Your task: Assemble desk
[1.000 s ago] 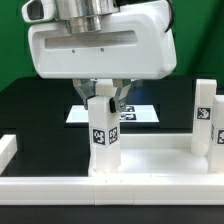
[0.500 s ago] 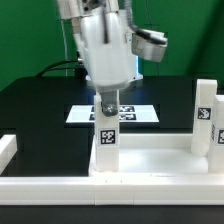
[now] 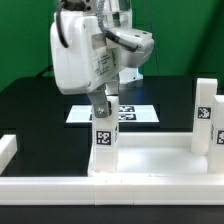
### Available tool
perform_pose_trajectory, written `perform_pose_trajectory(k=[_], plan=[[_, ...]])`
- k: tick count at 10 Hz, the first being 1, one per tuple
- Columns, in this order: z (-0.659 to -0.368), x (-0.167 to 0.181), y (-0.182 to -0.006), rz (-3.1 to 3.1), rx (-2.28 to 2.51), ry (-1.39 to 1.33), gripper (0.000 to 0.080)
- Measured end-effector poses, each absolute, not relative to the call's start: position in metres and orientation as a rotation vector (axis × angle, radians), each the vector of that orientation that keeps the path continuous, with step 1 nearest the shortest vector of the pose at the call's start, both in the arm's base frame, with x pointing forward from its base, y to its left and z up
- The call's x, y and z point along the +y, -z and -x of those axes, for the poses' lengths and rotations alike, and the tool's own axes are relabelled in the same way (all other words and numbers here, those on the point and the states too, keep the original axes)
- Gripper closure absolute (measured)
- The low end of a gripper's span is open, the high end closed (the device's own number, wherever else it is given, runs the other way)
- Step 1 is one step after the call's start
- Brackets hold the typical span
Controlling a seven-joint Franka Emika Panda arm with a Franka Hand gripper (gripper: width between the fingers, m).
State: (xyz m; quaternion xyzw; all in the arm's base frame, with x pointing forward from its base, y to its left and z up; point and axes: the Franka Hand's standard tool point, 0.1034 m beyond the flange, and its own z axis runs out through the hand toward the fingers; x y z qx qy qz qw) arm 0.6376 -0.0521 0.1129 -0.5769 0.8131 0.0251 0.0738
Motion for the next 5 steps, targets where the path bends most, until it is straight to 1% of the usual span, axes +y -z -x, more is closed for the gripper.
perform_pose_trajectory(k=[3, 4, 5], plan=[[-0.6372, -0.0521, -0.1126, 1.727, 2.448, -0.074, 0.0495], [-0.6371, -0.0522, -0.1123, 1.727, 2.448, -0.074, 0.0337], [-0.6395, -0.0514, -0.1168, 1.730, 2.439, -0.070, 0.0195]])
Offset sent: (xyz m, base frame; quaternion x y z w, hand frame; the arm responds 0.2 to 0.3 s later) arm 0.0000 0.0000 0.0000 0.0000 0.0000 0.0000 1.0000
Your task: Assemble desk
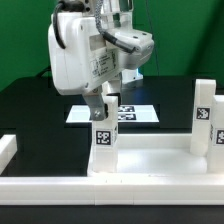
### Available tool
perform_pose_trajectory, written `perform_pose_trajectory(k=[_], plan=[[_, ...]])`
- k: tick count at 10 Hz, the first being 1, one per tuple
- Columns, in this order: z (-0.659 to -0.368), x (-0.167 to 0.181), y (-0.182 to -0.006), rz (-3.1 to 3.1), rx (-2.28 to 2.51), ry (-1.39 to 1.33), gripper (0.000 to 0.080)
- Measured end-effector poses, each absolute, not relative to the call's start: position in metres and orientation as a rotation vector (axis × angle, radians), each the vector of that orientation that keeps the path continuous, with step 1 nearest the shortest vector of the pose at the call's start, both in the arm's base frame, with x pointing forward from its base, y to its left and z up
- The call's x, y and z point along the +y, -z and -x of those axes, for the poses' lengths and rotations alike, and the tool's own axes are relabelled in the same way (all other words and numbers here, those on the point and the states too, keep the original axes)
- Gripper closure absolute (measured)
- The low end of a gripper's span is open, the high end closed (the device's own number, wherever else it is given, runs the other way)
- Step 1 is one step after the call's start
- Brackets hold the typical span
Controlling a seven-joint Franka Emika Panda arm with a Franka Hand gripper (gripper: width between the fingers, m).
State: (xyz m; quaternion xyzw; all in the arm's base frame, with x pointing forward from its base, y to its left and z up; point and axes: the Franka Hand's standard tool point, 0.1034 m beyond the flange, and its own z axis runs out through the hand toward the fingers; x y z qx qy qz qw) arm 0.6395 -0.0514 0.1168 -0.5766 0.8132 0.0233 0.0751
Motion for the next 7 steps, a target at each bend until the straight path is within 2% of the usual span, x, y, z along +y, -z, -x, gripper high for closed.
perform_pose_trajectory(k=[2, 3, 4, 7], plan=[[-0.649, -0.043, -0.159, 1.719, 2.370, -0.043, 0.0164], [-0.650, -0.041, -0.173, 1.700, 2.354, -0.040, 0.0152], [-0.651, -0.042, -0.178, 1.687, 2.348, -0.038, 0.0152], [-0.650, -0.041, -0.174, 1.692, 2.352, -0.039, 0.0150]])
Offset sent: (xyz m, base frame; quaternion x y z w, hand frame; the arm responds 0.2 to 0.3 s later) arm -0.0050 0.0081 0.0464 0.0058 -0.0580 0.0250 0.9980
